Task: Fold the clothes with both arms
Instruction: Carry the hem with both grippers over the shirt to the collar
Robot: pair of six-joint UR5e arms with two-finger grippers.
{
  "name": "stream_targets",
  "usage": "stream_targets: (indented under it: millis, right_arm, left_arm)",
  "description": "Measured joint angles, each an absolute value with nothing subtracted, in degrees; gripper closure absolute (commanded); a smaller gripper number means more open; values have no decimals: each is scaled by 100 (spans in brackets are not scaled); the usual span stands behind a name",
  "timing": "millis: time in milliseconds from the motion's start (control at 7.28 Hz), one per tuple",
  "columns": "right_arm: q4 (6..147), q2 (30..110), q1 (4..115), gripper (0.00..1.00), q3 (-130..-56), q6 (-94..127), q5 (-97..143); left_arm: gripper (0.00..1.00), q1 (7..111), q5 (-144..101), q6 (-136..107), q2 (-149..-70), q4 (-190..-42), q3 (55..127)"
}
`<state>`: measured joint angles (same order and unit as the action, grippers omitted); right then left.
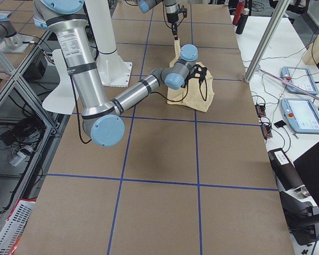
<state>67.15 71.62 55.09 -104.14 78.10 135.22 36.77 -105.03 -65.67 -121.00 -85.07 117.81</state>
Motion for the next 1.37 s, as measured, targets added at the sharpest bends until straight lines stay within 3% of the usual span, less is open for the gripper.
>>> stream_targets:
  millis: [412,1374]
  right_arm:
    - [6715,7022,5668,100,-10263,7672,13598]
    - [6706,6299,5712,100,-9223,7603,13496]
  left_arm:
    - [100,3784,-10525,-6536,-12131,-8401,11863]
    - [100,4104,-10494,-6339,-12508,-9746,10233]
